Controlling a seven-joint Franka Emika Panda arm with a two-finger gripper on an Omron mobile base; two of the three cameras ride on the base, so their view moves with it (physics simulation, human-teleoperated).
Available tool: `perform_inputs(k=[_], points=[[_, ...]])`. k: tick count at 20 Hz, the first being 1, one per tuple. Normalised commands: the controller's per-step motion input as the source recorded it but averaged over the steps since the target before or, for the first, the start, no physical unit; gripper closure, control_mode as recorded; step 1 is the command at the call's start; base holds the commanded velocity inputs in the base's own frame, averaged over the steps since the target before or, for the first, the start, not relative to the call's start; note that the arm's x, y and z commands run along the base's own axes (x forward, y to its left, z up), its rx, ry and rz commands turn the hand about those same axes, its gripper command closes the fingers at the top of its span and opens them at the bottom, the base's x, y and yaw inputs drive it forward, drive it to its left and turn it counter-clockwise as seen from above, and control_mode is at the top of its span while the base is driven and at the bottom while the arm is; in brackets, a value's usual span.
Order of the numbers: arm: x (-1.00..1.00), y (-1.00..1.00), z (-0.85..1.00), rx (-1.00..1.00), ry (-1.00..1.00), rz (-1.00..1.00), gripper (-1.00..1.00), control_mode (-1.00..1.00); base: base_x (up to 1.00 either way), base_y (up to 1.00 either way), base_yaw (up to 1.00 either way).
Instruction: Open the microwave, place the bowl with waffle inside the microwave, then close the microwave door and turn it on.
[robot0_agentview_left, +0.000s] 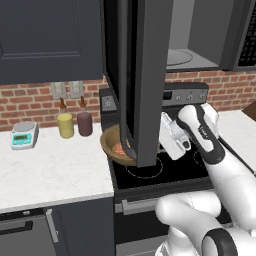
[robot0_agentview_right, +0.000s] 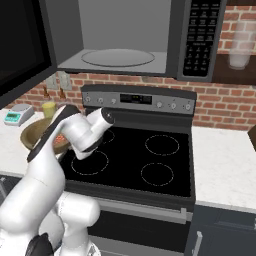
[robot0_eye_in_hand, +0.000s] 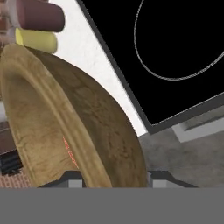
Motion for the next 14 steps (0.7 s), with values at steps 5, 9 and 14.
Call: perform_inputs(k=[5,9,14], points=[[-0.59,-0.67,0.65,-0.01,-0.04,-0.13,1.00,-1.00,0.00,0.00,0.00],[-0.69,-0.68,0.82,0.00,-0.08,-0.15,1.00,-1.00,0.00,0.00,0.00],[-0.60,-0.48,0.91,0.00,0.00,-0.21,1.00,-1.00,0.00,0.00,0.00]])
